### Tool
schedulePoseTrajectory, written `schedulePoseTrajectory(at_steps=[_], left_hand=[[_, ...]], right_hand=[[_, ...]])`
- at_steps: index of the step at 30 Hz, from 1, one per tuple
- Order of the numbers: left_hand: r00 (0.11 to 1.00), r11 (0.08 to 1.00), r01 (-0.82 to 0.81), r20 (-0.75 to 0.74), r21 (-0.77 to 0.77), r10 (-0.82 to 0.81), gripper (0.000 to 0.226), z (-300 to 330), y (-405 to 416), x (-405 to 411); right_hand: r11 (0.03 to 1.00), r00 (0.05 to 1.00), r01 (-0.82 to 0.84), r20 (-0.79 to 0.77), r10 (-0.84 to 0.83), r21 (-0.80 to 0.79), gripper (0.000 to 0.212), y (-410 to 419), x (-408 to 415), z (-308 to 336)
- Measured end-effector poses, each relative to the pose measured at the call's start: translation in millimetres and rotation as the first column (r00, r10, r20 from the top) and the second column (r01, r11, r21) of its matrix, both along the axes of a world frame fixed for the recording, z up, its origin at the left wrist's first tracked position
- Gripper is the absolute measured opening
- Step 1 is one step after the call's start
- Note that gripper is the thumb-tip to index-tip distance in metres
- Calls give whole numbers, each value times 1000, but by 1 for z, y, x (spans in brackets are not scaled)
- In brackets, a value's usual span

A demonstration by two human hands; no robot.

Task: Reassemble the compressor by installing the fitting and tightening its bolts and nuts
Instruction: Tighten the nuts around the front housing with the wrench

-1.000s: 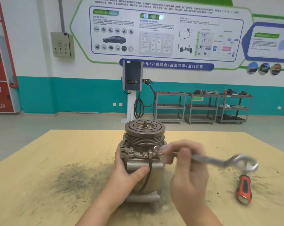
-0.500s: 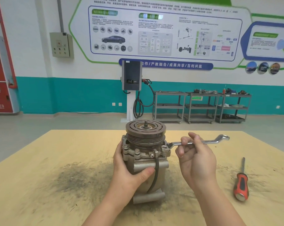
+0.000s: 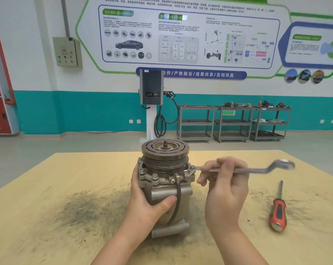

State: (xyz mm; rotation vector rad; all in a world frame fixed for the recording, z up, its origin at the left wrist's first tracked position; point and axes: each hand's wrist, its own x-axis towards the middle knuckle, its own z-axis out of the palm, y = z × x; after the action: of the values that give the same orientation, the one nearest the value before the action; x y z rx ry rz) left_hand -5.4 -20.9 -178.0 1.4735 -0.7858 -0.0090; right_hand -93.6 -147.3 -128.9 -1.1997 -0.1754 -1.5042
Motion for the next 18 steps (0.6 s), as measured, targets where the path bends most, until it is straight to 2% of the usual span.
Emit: schedulePoseTrajectory(at_steps=[2, 4, 6, 9, 10, 12, 15, 16, 18], left_hand=[[1000, 1000, -6, -6, 6, 6, 117, 0, 0, 0], [1000, 1000, -21, -11, 15, 21, 114, -2, -1, 3], [998, 998, -60, 20, 22, 59, 110, -5, -4, 9], [996, 996, -78, 34, 36, 76, 110, -10, -6, 14], [997, 997, -69, 25, 27, 69, 110, -10, -6, 13], [997, 997, -73, 3, 21, 73, 107, -12, -4, 11], [998, 998, -57, -18, 4, 57, 111, -11, -3, 9], [999, 999, -50, -21, 1, 50, 111, -10, -2, 9], [999, 999, -32, -32, -6, 32, 110, -8, -2, 8]], right_hand=[[942, 989, 146, 58, -135, -301, 18, 12, 0, -7], [818, 968, 243, 74, -241, -521, 19, 19, 2, -12], [716, 944, 292, 70, -322, -634, 18, 24, 3, -13], [690, 949, 250, 28, -315, -679, 20, 27, 1, -9], [712, 958, 219, 9, -286, -667, 20, 26, -2, -6], [818, 982, 139, -32, -188, -558, 18, 24, -9, 2], [984, 997, 23, -66, -36, -179, 17, 14, -15, 15], [999, 996, -36, -77, 34, -28, 21, 8, -15, 18], [966, 981, -155, -82, 175, 207, 28, -4, -14, 21]])
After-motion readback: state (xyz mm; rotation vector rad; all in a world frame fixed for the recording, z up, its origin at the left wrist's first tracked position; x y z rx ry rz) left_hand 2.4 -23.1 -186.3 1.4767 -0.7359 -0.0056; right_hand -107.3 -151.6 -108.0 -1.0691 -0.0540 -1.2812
